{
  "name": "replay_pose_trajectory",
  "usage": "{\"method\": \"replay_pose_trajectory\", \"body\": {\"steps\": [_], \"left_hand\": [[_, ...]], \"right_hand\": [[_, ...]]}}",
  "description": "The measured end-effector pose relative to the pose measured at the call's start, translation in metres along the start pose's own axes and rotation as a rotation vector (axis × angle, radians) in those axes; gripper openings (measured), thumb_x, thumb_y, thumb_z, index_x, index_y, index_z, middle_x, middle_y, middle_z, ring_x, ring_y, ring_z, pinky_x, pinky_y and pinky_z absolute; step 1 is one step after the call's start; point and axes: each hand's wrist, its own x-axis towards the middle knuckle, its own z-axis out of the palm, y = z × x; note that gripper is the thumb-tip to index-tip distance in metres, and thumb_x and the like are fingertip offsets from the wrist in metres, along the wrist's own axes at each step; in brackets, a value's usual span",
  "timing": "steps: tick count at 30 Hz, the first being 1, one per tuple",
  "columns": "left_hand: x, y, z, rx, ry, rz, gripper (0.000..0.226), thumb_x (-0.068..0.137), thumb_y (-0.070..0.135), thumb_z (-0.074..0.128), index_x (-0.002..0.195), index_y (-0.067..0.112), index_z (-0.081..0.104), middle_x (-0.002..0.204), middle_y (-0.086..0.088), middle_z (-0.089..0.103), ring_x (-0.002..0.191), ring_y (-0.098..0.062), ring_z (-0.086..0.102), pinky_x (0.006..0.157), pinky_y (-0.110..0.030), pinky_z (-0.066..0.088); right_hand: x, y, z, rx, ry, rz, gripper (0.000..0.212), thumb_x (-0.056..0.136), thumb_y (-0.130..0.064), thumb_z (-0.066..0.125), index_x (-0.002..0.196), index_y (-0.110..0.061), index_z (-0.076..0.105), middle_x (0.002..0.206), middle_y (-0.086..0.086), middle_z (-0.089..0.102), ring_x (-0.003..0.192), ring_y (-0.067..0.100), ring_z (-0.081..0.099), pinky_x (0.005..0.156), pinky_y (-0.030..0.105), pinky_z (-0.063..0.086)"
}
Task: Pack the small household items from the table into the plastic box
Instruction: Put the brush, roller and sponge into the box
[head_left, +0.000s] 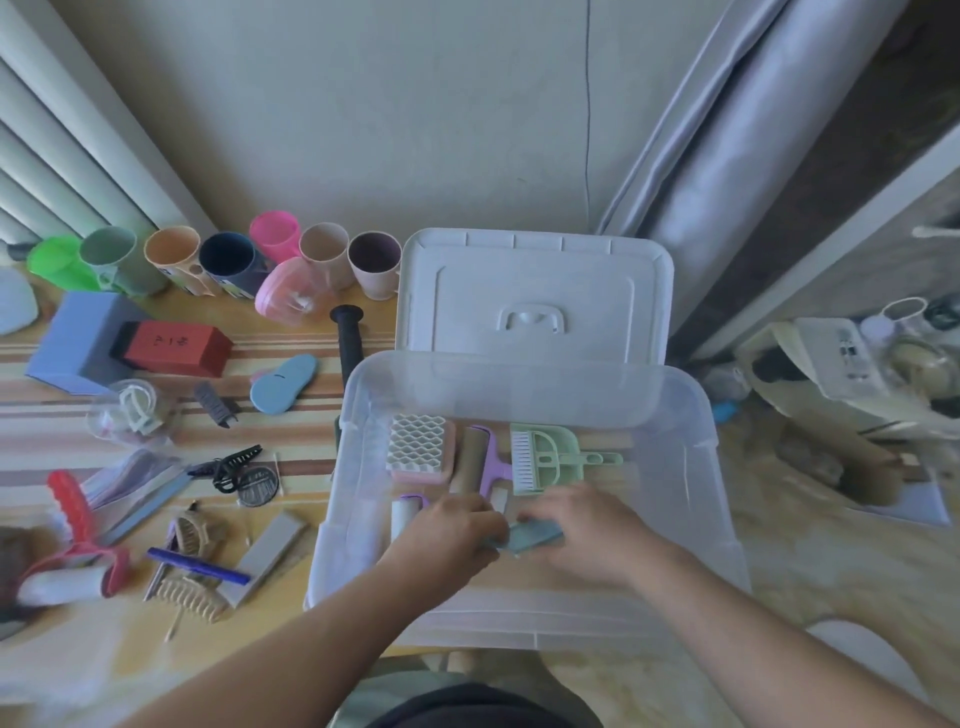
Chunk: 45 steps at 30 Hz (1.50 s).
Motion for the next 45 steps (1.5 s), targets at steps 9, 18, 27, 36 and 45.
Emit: {"method": "replay_pose_trajectory", "body": {"steps": [9, 18, 27, 36, 45], "left_hand": [[-0.015, -0.031, -0.036, 0.093, 0.125, -0.015, 0.021, 0.085, 0.021, 0.073, 0.105, 0.03, 0.074, 0.104, 0.006, 0.069, 0.096, -0.021, 0.063, 0.084, -0.037, 0.055], [-0.072, -0.052, -0.087, 0.088, 0.552, -0.122, 0.017, 0.093, 0.025, 0.065, 0.107, 0.021, 0.074, 0.113, 0.001, 0.062, 0.108, -0.021, 0.056, 0.091, -0.033, 0.045], [-0.16, -0.187, -0.061, 0.168, 0.174, -0.56, 0.034, 0.082, 0.036, 0.069, 0.116, 0.032, 0.066, 0.121, 0.004, 0.057, 0.119, -0.028, 0.052, 0.098, -0.048, 0.047], [-0.216, -0.256, -0.084, 0.297, -0.094, -0.593, 0.052, 0.077, 0.051, 0.069, 0.128, 0.042, 0.063, 0.133, 0.007, 0.057, 0.13, -0.029, 0.046, 0.106, -0.051, 0.042], [-0.216, -0.286, -0.076, 0.311, -0.229, -0.516, 0.045, 0.096, 0.036, 0.052, 0.138, 0.05, 0.05, 0.143, -0.002, 0.044, 0.132, -0.028, 0.041, 0.111, -0.044, 0.035]], "right_hand": [[0.021, 0.01, 0.034, 0.035, -0.379, 0.24, 0.029, 0.092, -0.045, 0.074, 0.116, -0.029, 0.075, 0.097, -0.01, 0.067, 0.092, 0.018, 0.063, 0.075, 0.03, 0.047], [0.056, 0.02, 0.072, 0.007, -0.462, 0.297, 0.011, 0.099, -0.022, 0.066, 0.101, -0.022, 0.077, 0.103, 0.001, 0.075, 0.099, 0.024, 0.069, 0.081, 0.03, 0.049], [0.053, -0.041, 0.03, -0.067, -0.06, 0.214, 0.026, 0.1, -0.031, 0.062, 0.125, -0.034, 0.069, 0.112, -0.011, 0.047, 0.113, 0.02, 0.059, 0.089, 0.035, 0.049], [0.105, -0.277, 0.006, 0.07, 0.573, -0.396, 0.023, 0.088, -0.012, 0.069, 0.11, -0.016, 0.074, 0.101, 0.001, 0.061, 0.099, 0.022, 0.054, 0.085, 0.032, 0.046], [0.194, -0.337, 0.118, -0.281, -0.233, 0.035, 0.039, 0.091, -0.006, 0.068, 0.127, -0.02, 0.059, 0.143, 0.009, 0.043, 0.134, 0.036, 0.038, 0.106, 0.048, 0.044]]}}
